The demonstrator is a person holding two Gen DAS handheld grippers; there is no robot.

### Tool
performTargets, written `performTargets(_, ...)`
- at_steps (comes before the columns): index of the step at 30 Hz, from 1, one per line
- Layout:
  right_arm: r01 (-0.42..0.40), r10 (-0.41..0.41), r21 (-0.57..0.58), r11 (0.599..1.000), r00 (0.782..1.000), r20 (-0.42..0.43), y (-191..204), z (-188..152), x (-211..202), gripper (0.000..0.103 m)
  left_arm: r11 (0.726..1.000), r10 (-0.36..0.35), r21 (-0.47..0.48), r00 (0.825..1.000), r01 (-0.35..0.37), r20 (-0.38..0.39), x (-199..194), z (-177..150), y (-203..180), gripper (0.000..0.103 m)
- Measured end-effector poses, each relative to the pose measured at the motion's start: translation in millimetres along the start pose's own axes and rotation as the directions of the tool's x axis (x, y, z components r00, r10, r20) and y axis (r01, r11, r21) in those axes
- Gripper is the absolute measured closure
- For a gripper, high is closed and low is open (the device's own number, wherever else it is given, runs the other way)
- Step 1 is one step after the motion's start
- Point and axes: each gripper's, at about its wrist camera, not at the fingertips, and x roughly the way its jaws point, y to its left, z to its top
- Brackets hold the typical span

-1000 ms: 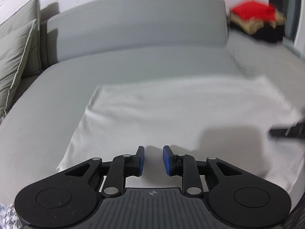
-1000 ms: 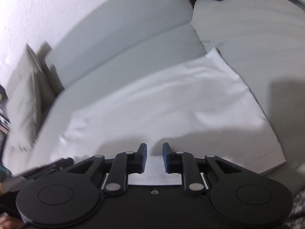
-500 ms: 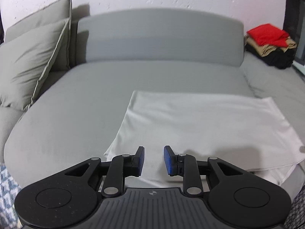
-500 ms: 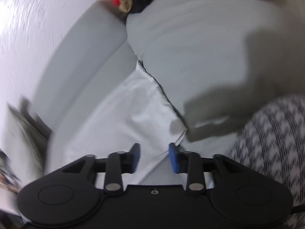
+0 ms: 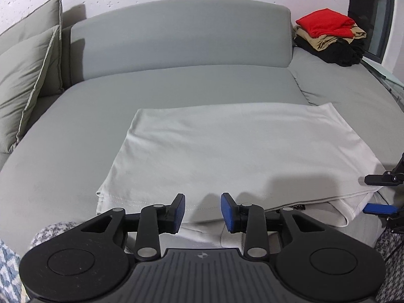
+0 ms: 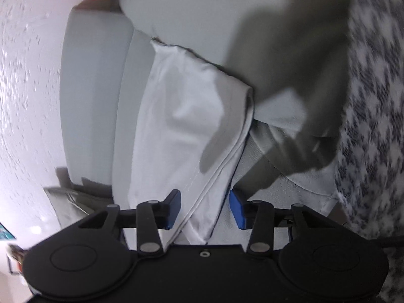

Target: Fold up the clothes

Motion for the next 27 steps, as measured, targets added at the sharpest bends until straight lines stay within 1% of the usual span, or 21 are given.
performTargets(3,-0.071,0.069,0.034,0.997,0.996,0.056,-10.1,0.0,-2.7,0.062,1.000,0.008,-0.020,1.000,-0.009,-0.008,2.4,0.4,2.1,0.069)
performTargets(4,-0.092,0.089,0.043,0.995,0.993,0.077,-13.2,-0.2,-3.6,0.064,1.000,0.011,-0.027,1.000,-0.011,-0.009,2.6,0.3,3.7,0.069)
performTargets(6,-0.101,0.095,0.036,0.994,0.986,0.136,-15.2,-2.6,-4.8,0.068,0.999,0.016,-0.043,1.000,-0.016,-0.009,1.9,0.0,7.9,0.069)
performTargets(8,-0.105,0.100,0.016,0.994,0.975,0.197,-17.2,-1.8,-6.3,0.068,0.998,0.023,-0.058,1.000,-0.023,-0.009,1.4,0.2,12.4,0.069)
performTargets(10,-0.092,0.090,-0.003,0.996,0.962,0.257,-17.5,2.8,-8.2,0.067,0.997,0.031,-0.075,0.999,-0.032,-0.008,1.0,0.7,17.9,0.069)
performTargets(13,-0.050,0.064,-0.052,0.997,0.942,0.328,-16.8,9.8,-5.2,0.066,0.992,0.046,-0.114,0.999,-0.047,-0.006,2.8,2.4,29.7,0.069)
performTargets(15,-0.043,0.064,-0.068,0.997,0.939,0.338,-16.7,15.4,0.8,0.067,0.988,0.059,-0.139,0.998,-0.061,-0.012,5.6,4.0,38.2,0.069)
performTargets(16,-0.064,0.080,-0.062,0.996,0.941,0.329,-16.1,21.3,10.8,0.067,0.986,0.068,-0.152,0.998,-0.070,-0.015,7.4,5.1,43.1,0.070)
performTargets(18,-0.106,0.120,-0.061,0.992,0.944,0.307,-15.2,20.2,12.1,0.079,0.981,0.081,-0.178,0.996,-0.084,-0.023,12.5,7.4,53.5,0.071)
performTargets(19,-0.116,0.129,-0.063,0.991,0.946,0.298,-14.9,19.0,11.2,0.079,0.978,0.087,-0.189,0.996,-0.091,-0.031,16.4,8.7,57.9,0.071)
performTargets(21,-0.090,0.103,-0.058,0.994,0.946,0.306,-15.9,19.1,11.4,0.078,0.974,0.095,-0.201,0.994,-0.103,-0.047,25.1,12.9,63.5,0.075)
performTargets(23,-0.056,0.071,-0.055,0.997,0.942,0.328,-15.2,19.6,12.4,0.071,0.973,0.103,-0.204,0.993,-0.112,-0.055,32.5,17.1,67.4,0.075)
performTargets(24,-0.058,0.071,-0.049,0.997,0.939,0.337,-14.9,19.7,13.0,0.067,0.974,0.105,-0.197,0.993,-0.115,-0.058,35.3,18.6,68.1,0.075)
performTargets(27,-0.069,0.076,-0.033,0.997,0.936,0.345,-14.8,21.6,14.6,0.068,0.975,0.114,-0.180,0.989,-0.129,-0.090,45.0,19.7,70.3,0.076)
